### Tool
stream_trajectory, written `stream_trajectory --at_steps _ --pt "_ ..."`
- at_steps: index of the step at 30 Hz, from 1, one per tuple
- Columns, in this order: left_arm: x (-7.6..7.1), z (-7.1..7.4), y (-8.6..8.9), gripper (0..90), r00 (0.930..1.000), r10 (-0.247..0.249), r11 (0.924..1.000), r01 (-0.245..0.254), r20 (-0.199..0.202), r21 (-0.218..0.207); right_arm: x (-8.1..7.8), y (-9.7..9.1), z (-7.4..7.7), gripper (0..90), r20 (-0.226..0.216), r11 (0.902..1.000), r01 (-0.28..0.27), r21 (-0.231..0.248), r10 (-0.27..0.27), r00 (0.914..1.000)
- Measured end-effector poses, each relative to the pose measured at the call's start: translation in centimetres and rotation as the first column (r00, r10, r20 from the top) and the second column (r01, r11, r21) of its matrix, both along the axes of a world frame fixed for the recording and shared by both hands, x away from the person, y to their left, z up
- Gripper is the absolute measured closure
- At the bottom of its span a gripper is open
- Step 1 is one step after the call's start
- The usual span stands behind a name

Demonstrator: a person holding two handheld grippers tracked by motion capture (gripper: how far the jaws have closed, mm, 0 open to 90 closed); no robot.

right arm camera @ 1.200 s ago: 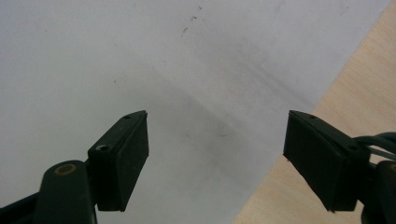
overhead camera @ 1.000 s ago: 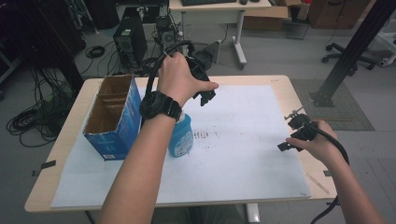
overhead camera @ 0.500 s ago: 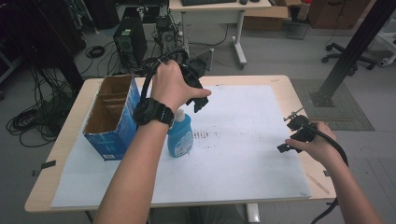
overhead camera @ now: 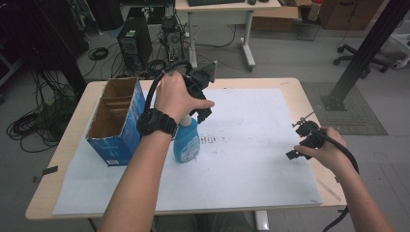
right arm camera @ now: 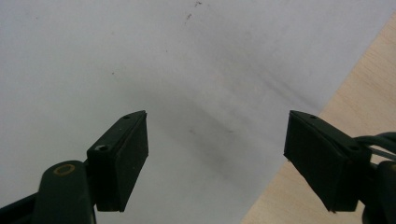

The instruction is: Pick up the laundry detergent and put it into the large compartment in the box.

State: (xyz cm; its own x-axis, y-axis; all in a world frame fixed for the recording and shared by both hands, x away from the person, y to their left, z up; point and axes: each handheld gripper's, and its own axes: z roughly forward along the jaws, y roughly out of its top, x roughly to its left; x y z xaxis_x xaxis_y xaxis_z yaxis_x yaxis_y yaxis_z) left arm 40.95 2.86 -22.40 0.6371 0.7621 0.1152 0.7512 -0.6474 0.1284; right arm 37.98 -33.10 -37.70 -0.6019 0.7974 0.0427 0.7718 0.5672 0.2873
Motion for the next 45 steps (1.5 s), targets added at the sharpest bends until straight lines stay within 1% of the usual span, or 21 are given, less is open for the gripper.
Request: stream_trajectory --at_steps 6,7,14,15,20,21,23,25,31,36,40,42,45 --pt "0.1 -0.8 0.2 12.8 1.0 0.004 1.0 -0.004 -0.009 0.005 0.0 0.1 -0.1 21.8 0.0 1.0 -0.001 -0.004 0.001 1.0" --pt "0.1 -1.2 0.4 12.8 0.9999 0.005 1.0 -0.005 -0.015 0.006 0.0 0.1 -0.1 21.8 -0.001 1.0 0.0 -0.004 0.0 1.0" --pt "0.2 -2.0 0.7 12.8 0.9997 0.007 1.0 -0.007 -0.024 0.006 0.1 0.4 -0.1 21.8 -0.002 1.0 -0.004 -0.007 0.004 1.0" --pt "0.2 -2.3 0.8 12.7 0.9996 0.007 0.9999 -0.007 -0.029 0.011 0.1 0.4 -0.2 21.7 -0.003 1.0 -0.004 -0.008 0.004 1.0" --pt "0.3 -2.9 1.0 12.7 0.9993 0.009 0.9999 -0.008 -0.037 0.009 0.2 0.6 -0.2 21.7 -0.005 1.0 -0.005 -0.009 0.005 1.0" --pt "0.3 -3.2 1.1 12.7 0.9991 0.01 0.9999 -0.009 -0.042 0.009 0.2 0.6 -0.3 21.7 -0.006 0.9999 -0.006 -0.009 0.006 1.0" --pt "0.3 -3.3 1.1 12.6 0.999 0.01 0.9999 -0.01 -0.043 0.009 0.1 0.7 -0.3 21.7 -0.008 0.9999 -0.005 -0.009 0.005 1.0" --pt "0.2 -3.7 1.2 12.5 0.9987 0.006 0.9999 -0.005 -0.05 0.013 0.2 0.7 -0.3 21.7 -0.008 0.9999 -0.005 -0.011 0.005 1.0" --pt "0.3 -4.2 1.2 12.4 0.9984 0.007 0.9999 -0.006 -0.057 0.01 0.2 0.7 -0.3 21.6 -0.007 0.9999 -0.009 -0.012 0.009 0.9999" --pt "0.3 -4.9 1.2 12.5 0.9984 -0.006 0.9999 0.007 -0.056 0.01 0.1 0.6 -0.4 21.6 -0.009 0.9999 -0.006 -0.011 0.006 0.9999" --pt "0.3 -5.6 1.2 12.5 0.9973 -0.021 0.9995 0.023 -0.07 0.024 0.1 0.6 -0.5 21.6 -0.012 0.9999 -0.005 -0.011 0.004 0.9999" --pt "0.3 -5.9 1.2 12.6 0.9973 -0.019 0.9997 0.02 -0.072 0.015 0.1 0.7 -0.5 21.6 -0.013 0.9999 -0.004 -0.011 0.004 0.9999" --pt "0.3 -6.4 1.3 12.7 0.9968 -0.03 0.9993 0.032 -0.075 0.021 0.1 0.7 -0.6 21.5 -0.013 0.9999 -0.004 -0.01 0.004 0.9999"
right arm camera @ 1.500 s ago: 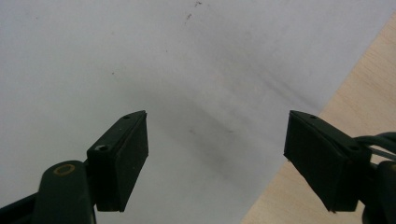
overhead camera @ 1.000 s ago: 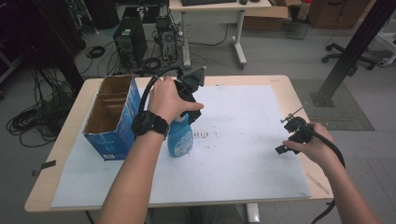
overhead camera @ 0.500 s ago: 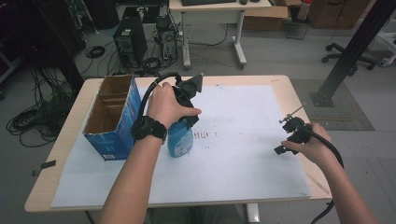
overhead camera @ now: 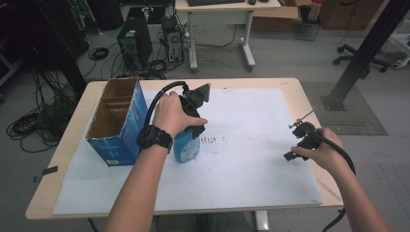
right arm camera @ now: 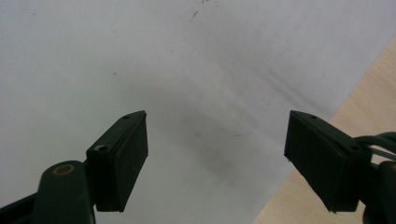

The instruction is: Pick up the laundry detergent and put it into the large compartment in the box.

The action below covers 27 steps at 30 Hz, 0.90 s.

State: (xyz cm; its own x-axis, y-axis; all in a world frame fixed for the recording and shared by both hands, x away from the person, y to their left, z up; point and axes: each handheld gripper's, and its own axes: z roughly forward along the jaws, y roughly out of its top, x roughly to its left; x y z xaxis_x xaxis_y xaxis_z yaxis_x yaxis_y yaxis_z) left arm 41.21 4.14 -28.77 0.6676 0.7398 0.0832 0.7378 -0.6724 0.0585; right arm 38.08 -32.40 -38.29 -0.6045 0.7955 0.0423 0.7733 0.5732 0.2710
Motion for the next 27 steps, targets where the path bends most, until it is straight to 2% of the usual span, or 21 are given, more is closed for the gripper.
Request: stream_trajectory --at_steps 7,16,26,27 --pt "0.01 -0.64 0.09 15.2 0.9999 -0.014 0.9999 0.014 -0.006 -0.001 0.04 0.07 -0.05 21.5 -0.002 1.0 -0.002 -0.003 0.002 1.0" --pt "0.05 -0.97 0.26 26.8 0.9995 -0.023 0.9996 0.023 -0.02 -0.014 0.04 0.12 -0.04 21.5 -0.003 1.0 -0.001 -0.003 0.001 1.0" --pt "0.13 -0.95 0.41 29.6 0.9989 -0.03 0.9994 0.029 -0.036 -0.021 0.0 0.03 -0.05 21.5 -0.004 1.0 -0.001 -0.003 0.001 1.0" --pt "0.13 -0.95 0.41 36.0 0.9989 -0.03 0.9994 0.029 -0.036 -0.021 0.0 0.03 -0.05 21.5 -0.004 1.0 -0.001 -0.003 0.001 1.0"
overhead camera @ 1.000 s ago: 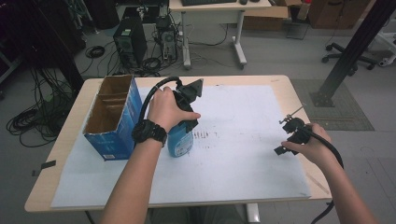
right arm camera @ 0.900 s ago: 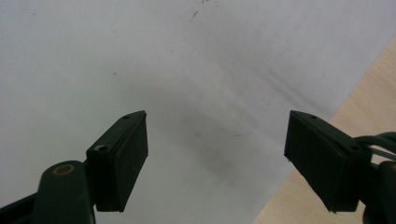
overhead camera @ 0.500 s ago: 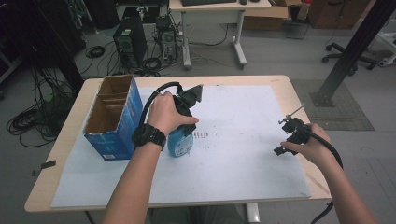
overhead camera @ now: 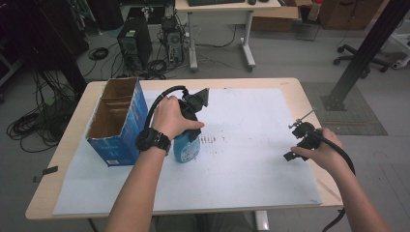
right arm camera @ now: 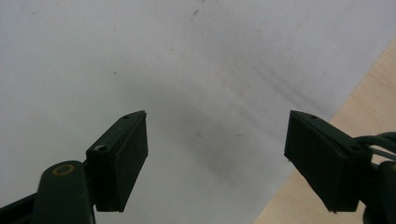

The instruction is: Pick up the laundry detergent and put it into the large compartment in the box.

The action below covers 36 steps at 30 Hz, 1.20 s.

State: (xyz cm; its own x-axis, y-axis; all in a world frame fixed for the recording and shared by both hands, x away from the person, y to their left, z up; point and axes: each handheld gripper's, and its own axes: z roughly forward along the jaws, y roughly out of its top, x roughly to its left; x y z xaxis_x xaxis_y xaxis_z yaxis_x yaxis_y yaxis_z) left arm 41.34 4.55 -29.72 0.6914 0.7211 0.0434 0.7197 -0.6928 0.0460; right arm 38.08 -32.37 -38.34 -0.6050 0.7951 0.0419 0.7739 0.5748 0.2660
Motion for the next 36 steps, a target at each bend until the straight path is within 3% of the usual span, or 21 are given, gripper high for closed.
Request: stream_trajectory --at_steps 27,36 --pt "0.3 0.3 0.4 36.7 0.9992 0.007 0.9992 -0.009 -0.04 -0.04 0.0 -0.1 0.2 21.4 0.001 1.0 0.003 -0.002 -0.003 1.0" --pt "0.0 1.8 0.7 36.7 0.9992 0.019 0.9992 -0.02 -0.036 -0.036 -0.1 -0.1 0.4 21.4 0.003 1.0 0.003 0.002 -0.003 1.0"
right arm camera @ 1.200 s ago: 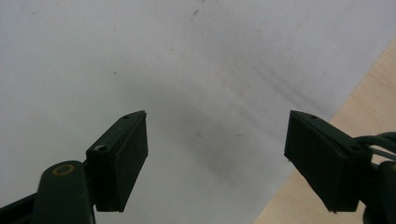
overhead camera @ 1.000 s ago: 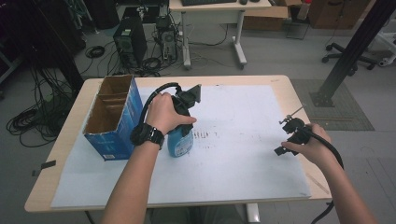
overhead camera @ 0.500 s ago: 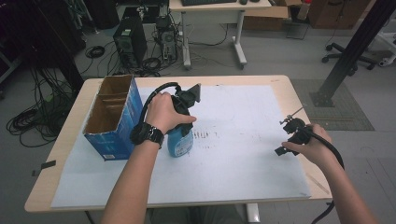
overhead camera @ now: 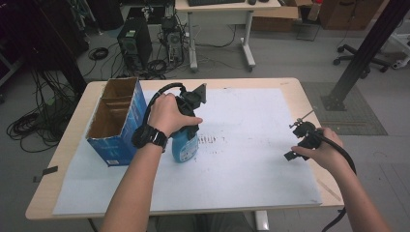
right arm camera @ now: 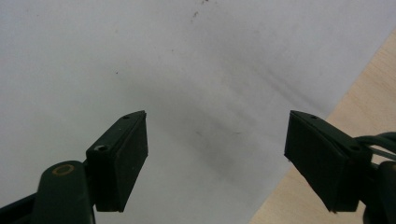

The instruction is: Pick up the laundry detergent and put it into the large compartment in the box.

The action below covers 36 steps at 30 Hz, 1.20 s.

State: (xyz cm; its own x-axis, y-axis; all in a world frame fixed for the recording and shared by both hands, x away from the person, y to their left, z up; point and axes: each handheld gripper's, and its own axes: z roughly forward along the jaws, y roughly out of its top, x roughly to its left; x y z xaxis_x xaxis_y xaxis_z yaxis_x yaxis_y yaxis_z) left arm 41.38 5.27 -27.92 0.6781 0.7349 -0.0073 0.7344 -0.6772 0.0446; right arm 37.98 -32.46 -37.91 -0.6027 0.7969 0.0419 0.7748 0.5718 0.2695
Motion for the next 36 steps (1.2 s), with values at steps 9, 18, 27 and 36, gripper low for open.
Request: stream_trajectory --at_steps 9,18,27,36 --pt "-0.2 3.4 0.5 36.7 0.9998 0.017 0.9999 -0.017 0.008 -0.003 -0.2 -0.2 0.8 21.4 -0.003 1.0 0.002 -0.002 -0.002 1.0" --pt "-0.4 6.2 1.0 36.8 0.9995 0.022 0.9997 -0.022 0.021 -0.005 -0.1 0.1 1.6 21.4 -0.001 1.0 0.005 0.003 -0.005 1.0" --pt "-0.3 8.6 1.7 36.8 0.999 0.041 0.9991 -0.041 0.018 -0.004 -0.2 0.2 2.3 21.4 -0.004 0.9998 0.005 0.017 -0.005 1.0" --pt "0.1 10.8 2.1 36.8 0.9981 0.057 0.9983 -0.058 0.022 0.005 0.3 0.4 3.0 21.3 -0.007 0.9998 0.005 0.019 -0.005 1.0"
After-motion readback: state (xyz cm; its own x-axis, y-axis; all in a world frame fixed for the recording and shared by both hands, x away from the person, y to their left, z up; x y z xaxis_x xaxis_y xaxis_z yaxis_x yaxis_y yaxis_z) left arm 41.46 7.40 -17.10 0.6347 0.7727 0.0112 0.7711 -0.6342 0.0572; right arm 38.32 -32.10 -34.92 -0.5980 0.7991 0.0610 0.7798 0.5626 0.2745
